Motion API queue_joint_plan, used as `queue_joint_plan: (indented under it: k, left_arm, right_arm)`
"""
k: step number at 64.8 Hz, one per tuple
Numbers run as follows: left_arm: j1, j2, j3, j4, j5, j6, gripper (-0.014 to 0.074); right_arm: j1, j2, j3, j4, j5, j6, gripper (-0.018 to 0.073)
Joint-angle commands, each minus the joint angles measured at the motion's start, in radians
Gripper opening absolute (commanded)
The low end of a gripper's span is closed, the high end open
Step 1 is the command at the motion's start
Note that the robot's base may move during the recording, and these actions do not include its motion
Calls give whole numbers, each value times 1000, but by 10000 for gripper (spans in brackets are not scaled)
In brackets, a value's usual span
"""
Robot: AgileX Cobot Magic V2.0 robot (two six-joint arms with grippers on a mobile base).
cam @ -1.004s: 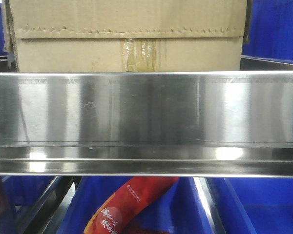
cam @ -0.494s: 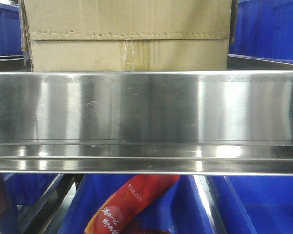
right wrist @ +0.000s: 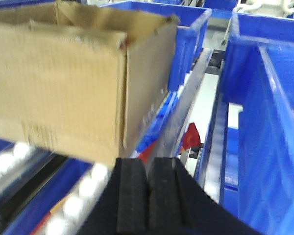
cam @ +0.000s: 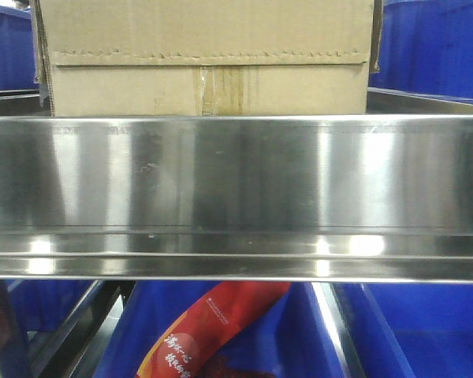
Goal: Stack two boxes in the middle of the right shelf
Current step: 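Open both grippers to release the plain box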
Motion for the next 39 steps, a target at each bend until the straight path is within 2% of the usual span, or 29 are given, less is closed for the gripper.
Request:
queue_joint_plan:
  k: [1, 14, 39]
  left_arm:
    - [6, -85, 84, -1, -86, 3, -111]
    - [6, -229, 239, 2, -245, 3, -111]
    - [6, -255, 284, 2, -252, 3, -111]
  right_arm:
    - [-7, -90, 112, -10, -103, -9, -154]
    - [-7, -231, 321, -10, -279, -9, -154]
    - [-7, -247, 355, -10, -342, -9, -154]
